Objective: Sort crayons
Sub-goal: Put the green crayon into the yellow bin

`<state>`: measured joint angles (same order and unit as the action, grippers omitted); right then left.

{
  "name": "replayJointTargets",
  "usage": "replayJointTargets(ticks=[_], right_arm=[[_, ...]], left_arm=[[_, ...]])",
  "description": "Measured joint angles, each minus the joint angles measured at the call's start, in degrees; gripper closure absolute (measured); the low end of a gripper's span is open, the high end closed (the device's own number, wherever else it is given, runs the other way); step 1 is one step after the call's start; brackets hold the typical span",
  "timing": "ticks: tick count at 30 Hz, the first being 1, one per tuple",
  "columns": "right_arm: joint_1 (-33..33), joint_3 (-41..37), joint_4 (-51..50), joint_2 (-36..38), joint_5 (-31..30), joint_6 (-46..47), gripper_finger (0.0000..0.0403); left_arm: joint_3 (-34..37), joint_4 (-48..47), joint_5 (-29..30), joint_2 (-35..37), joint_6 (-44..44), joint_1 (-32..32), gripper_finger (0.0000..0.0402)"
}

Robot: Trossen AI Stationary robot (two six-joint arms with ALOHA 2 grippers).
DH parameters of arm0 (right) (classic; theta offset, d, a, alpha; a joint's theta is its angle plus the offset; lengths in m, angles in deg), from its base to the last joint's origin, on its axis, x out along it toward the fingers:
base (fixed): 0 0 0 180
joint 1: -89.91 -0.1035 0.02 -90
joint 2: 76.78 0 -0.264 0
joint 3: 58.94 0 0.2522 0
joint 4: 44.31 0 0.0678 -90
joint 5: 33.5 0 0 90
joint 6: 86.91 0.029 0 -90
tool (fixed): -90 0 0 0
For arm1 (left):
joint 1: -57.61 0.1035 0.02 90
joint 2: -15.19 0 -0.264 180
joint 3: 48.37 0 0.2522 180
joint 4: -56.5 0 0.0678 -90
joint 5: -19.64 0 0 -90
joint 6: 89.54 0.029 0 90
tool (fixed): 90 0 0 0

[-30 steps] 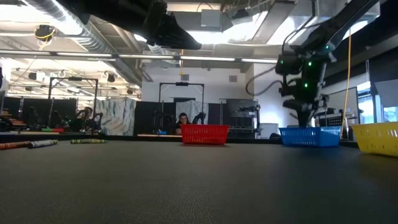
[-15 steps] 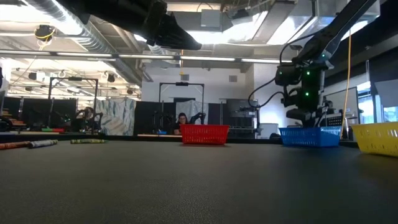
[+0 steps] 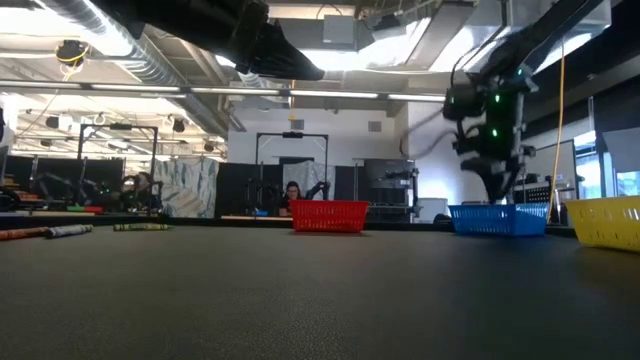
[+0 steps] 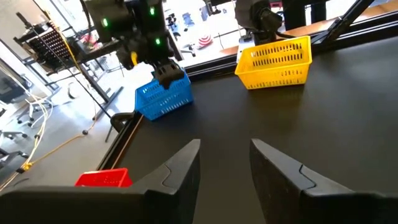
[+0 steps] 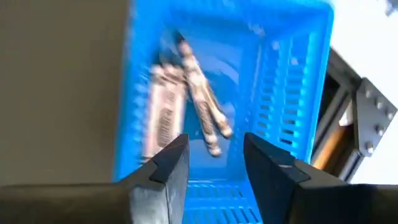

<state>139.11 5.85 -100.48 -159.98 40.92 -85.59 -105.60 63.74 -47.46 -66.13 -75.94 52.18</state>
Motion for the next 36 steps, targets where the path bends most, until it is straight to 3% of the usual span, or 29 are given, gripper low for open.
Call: replayJointTargets(ticks=[6, 11, 16, 19, 27, 36], right_arm=[[-7.62, -0.47, 8.17, 8.59, 5.03, -0.12, 0.0251], [-16.64, -4.99, 21.01, 11.96, 7.41, -1.02, 0.0251], [-24.68, -10.83, 38.10, 11.84, 7.67, -1.60, 0.0251], [-29.51, -14.74, 48.42, 11.65, 7.67, -1.59, 0.0251], [-39.51, -20.09, 65.03, 11.65, 7.73, -4.66, 0.0251], [-42.87, -20.03, 66.85, 11.67, 8.15, -4.80, 0.0251]], left_arm=[[-0.02, -1.64, 0.76, -0.04, -1.08, 0.00, 0.0272], [-0.04, -4.34, 5.88, -0.04, -4.07, 0.04, 0.0272], [-0.15, -14.39, 11.12, 1.64, -8.05, 0.17, 0.0272], [-1.68, -25.55, 12.16, 3.87, -13.74, 1.34, 0.0272], [-4.17, -49.97, 11.55, 10.45, -25.41, 10.20, 0.0272], [-4.23, -62.19, -0.67, 9.24, -29.78, 27.24, 0.0272]])
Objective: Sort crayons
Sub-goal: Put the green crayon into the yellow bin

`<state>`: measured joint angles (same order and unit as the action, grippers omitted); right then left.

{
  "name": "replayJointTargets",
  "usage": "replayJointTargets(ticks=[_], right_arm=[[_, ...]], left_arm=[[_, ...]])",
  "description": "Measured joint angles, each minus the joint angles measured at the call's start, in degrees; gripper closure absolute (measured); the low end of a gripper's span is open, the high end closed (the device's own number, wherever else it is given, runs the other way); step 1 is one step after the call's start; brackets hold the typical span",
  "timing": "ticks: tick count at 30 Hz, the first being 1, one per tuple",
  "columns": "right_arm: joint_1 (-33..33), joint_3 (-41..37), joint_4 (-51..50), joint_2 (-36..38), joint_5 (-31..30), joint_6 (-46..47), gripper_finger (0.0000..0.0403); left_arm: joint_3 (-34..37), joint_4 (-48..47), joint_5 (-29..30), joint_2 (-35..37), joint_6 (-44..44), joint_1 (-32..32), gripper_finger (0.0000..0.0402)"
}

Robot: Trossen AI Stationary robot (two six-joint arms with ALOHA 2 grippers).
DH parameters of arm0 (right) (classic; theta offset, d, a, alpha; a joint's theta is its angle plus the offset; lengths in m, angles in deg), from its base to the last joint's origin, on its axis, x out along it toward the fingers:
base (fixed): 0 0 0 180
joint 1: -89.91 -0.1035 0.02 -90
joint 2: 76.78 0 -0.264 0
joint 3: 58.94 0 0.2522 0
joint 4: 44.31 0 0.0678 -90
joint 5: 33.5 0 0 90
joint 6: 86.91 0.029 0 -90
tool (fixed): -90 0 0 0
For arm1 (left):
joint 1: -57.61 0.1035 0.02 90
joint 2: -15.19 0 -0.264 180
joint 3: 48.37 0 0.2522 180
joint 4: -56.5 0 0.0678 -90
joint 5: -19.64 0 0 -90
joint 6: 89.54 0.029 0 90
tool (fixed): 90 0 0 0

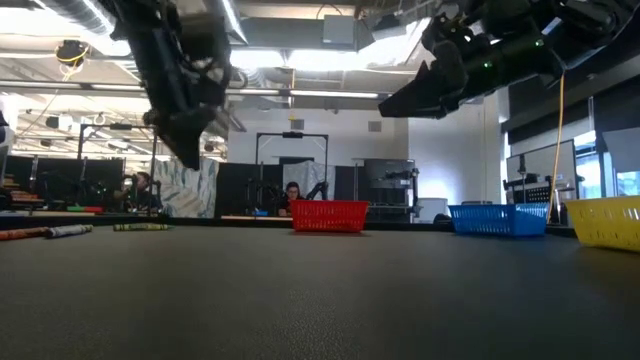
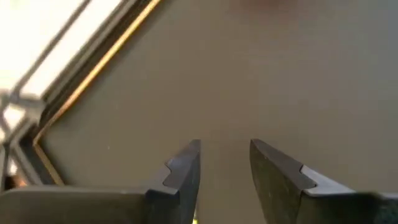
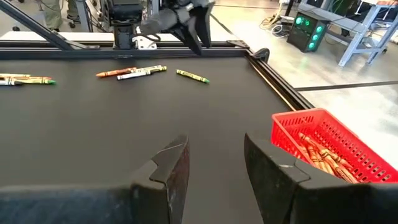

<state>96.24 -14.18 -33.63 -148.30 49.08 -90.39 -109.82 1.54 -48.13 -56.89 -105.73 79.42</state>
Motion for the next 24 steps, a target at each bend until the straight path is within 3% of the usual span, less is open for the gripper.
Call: replayJointTargets(ticks=[10, 24], right_arm=[[0.04, 0.00, -0.54, 0.00, 0.00, 0.12, 0.0251], [0.06, 0.04, -1.81, 0.00, 0.00, 0.21, 0.0251]], left_arm=[[0.01, -2.43, -9.41, -7.49, 2.25, 12.56, 0.0272], [0.01, -2.52, -12.99, -19.95, 7.15, 18.54, 0.0272]])
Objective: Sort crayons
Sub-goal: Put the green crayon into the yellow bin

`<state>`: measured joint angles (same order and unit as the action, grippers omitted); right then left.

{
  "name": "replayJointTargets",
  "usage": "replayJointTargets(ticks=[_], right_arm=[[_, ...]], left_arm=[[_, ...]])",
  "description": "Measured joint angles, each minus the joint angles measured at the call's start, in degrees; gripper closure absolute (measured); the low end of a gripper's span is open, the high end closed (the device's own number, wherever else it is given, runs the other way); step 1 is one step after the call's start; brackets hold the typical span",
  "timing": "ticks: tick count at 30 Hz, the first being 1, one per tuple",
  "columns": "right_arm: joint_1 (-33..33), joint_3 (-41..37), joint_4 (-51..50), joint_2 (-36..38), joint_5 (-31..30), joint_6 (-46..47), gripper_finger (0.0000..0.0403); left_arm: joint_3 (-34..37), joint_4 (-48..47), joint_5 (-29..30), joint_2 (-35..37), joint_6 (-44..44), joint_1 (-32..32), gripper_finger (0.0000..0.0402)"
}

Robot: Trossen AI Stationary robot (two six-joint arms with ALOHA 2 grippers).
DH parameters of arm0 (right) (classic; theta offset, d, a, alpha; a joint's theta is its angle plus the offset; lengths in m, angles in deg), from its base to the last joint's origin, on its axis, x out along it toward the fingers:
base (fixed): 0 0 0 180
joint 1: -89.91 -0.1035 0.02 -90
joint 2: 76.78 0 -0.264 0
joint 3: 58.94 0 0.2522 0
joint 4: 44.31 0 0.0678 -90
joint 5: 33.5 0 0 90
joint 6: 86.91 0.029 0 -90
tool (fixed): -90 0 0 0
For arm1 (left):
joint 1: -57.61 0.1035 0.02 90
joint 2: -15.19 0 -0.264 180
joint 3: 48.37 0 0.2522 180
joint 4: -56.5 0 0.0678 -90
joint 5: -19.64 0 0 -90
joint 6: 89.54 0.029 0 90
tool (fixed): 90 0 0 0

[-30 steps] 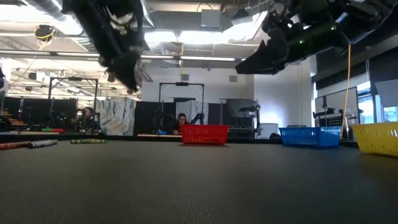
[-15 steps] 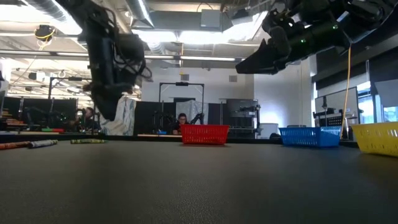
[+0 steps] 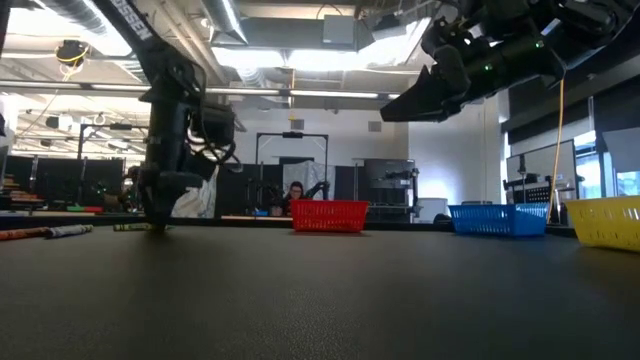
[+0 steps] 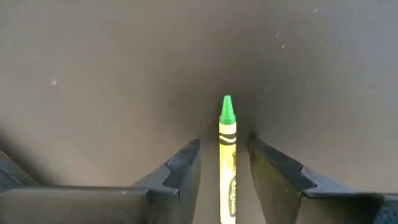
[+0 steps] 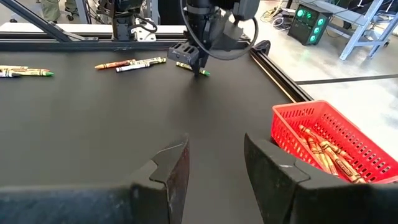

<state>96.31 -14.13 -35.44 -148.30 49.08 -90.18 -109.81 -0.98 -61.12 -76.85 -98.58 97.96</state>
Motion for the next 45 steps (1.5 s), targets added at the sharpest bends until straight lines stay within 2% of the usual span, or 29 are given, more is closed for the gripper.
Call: replayJointTargets(ticks=[8, 18, 21, 28, 32, 36, 40, 45], right_arm=[[-0.01, 0.00, -0.13, 0.00, 0.00, 0.00, 0.0251], [-0.02, 0.01, -0.96, 0.00, 2.09, 3.06, 0.0251], [-0.02, 0.02, -1.07, -0.02, 2.19, 6.69, 0.0251], [-0.02, 0.02, 0.24, -0.02, 0.58, 7.96, 0.0251], [-0.02, 0.02, 1.36, -0.02, 3.14, 7.95, 0.0251], [-0.06, 0.02, 1.77, -0.02, 7.50, 7.93, 0.0251], [-0.06, 0.02, 3.34, -0.63, 15.74, 7.06, 0.0251], [-0.09, 0.16, 7.08, -2.89, 19.65, 6.97, 0.0242]], left_arm=[[-0.22, 0.22, -0.63, -2.29, 1.53, 0.82, 0.0282], [-0.11, 0.52, -0.79, -2.30, 3.09, 0.18, 0.0382], [0.10, 1.04, 0.20, -0.67, 3.41, -1.20, 0.0395], [0.26, 4.09, 0.89, 8.52, 2.27, -7.76, 0.0386], [0.20, 12.86, 0.71, 14.04, 3.36, -14.20, 0.0388], [0.15, 25.07, 0.73, 16.34, 6.75, -21.08, 0.0388], [0.42, 37.32, 0.41, 15.82, 10.35, -27.43, 0.0387], [3.02, 55.49, -2.12, 13.49, 12.71, -33.45, 0.0387]])
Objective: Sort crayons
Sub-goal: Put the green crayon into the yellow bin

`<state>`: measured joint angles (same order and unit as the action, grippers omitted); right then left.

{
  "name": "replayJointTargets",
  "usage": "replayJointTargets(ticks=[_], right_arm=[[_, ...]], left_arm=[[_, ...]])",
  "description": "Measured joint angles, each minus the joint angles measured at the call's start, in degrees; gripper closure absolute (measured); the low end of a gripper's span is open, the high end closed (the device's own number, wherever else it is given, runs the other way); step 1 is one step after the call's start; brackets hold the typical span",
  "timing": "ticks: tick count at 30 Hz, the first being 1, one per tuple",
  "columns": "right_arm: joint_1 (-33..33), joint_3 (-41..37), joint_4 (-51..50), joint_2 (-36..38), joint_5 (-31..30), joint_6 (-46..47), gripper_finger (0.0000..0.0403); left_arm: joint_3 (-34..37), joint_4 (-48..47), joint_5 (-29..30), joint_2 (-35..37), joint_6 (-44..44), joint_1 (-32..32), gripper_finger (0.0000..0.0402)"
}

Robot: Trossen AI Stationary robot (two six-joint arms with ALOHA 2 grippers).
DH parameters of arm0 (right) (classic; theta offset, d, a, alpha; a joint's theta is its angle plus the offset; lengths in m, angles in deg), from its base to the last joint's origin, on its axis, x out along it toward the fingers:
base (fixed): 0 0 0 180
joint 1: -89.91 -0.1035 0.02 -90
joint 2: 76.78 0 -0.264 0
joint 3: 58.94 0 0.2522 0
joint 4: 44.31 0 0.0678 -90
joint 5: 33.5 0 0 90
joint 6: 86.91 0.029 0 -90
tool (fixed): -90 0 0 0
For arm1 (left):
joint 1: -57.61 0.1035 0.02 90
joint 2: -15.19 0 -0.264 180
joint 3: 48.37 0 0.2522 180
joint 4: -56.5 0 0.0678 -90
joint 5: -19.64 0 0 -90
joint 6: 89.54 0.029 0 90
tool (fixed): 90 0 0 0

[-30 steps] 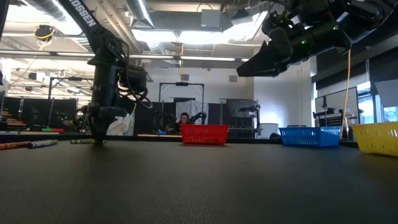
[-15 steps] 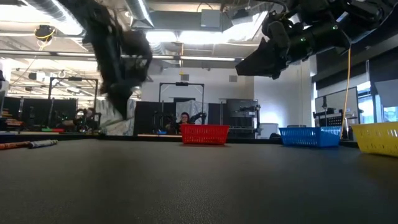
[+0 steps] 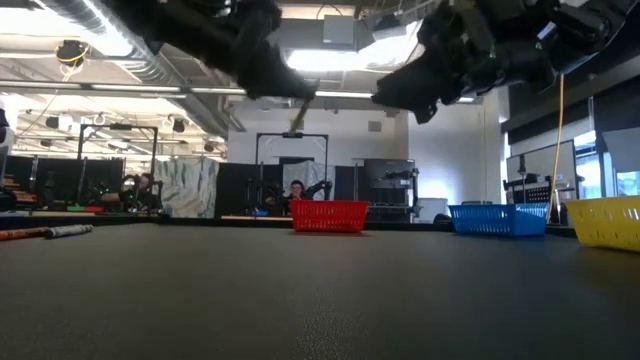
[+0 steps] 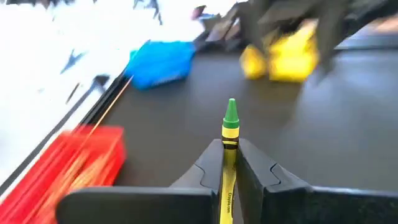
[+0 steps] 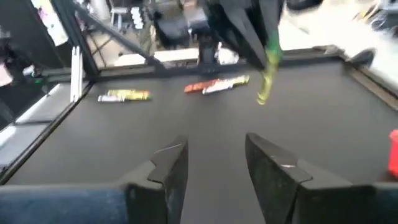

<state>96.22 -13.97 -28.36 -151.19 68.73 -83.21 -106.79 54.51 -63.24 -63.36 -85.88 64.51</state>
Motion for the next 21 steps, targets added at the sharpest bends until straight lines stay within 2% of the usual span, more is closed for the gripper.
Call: replayJointTargets(ticks=[4, 10, 15, 21], right_arm=[[0.02, -0.11, 2.02, -3.03, 0.43, 0.39, 0.0191], [0.02, 0.02, 10.86, -7.42, 0.46, 0.57, 0.0112], [-1.33, 2.14, 15.84, -9.84, 0.19, 1.64, 0.0096], [-6.46, 4.62, 15.53, -11.93, -3.57, -7.04, 0.0095]], left_arm=[[1.33, 10.91, -2.13, -2.92, 1.42, -3.68, 0.0387], [1.33, 18.52, -2.17, -7.52, 3.18, -7.28, 0.0386], [1.33, 19.27, -0.36, -7.67, 3.75, -8.29, 0.0386], [1.33, 20.63, 3.13, -7.67, 4.41, -9.63, 0.0386]])
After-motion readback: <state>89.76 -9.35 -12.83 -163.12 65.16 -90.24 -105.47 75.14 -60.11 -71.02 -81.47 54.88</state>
